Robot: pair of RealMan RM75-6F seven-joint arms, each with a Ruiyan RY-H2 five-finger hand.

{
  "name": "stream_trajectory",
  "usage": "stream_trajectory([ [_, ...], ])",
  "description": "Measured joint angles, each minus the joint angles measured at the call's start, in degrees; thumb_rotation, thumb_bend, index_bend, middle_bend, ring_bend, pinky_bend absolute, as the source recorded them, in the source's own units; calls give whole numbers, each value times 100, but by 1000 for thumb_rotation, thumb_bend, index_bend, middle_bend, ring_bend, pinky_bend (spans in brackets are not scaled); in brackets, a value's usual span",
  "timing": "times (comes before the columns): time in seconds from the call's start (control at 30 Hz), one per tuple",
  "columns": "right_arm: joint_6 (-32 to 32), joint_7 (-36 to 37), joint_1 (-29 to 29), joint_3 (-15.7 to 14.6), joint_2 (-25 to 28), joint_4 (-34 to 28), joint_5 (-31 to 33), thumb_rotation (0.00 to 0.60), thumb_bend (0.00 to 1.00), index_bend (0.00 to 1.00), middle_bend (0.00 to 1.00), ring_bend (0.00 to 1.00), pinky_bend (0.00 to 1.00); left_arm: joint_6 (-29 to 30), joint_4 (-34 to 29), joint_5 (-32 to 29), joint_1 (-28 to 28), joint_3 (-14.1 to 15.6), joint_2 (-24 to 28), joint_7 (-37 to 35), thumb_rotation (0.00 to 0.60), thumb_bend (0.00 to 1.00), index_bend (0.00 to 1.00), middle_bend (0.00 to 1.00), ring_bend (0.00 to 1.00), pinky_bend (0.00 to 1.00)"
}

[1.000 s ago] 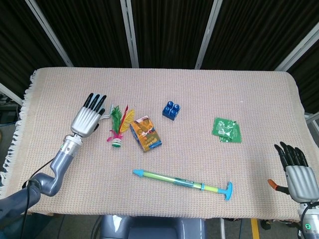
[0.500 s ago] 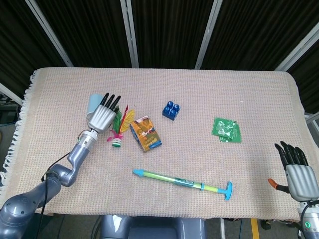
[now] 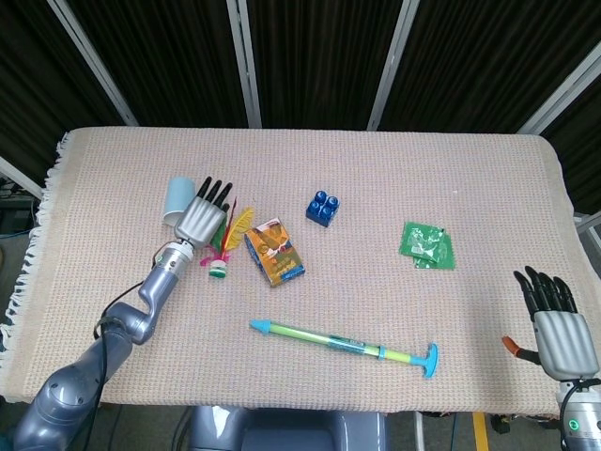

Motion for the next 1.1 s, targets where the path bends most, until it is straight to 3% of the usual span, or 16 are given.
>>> stream_trajectory([
  [0.27, -201, -133, 104, 31, -66, 3, 129, 600, 109, 0, 0, 0, 0, 130, 197, 100, -36, 165, -83, -575, 600, 253, 336, 0, 0, 0],
  [0.37, -209, -162, 117, 32, -90, 13, 128, 600, 109, 0, 0, 0, 0, 135, 321, 116, -53, 209, -115, -680, 600, 284, 428, 0, 0, 0],
  [0.43, -207, -176, 128, 36, -103, 22, 122, 600, 109, 0, 0, 0, 0, 143, 378, 114, -59, 225, -141, -731, 600, 357, 532, 0, 0, 0],
  [0.6, -221, -206, 138, 44, -115, 24, 157, 600, 109, 0, 0, 0, 0, 310, 429, 145, -33, 281, -153, -821, 600, 478, 683, 0, 0, 0],
  [0.87, -224, -260, 147, 18, -129, 6, 119, 600, 109, 0, 0, 0, 0, 803, 256, 198, 84, 341, -12, -1066, 600, 499, 688, 0, 0, 0],
  [1.1, -172, -327, 131, -37, -146, -43, 5, 600, 109, 0, 0, 0, 0, 1731, -503, 378, 300, 445, 406, -1279, 600, 485, 665, 0, 0, 0],
])
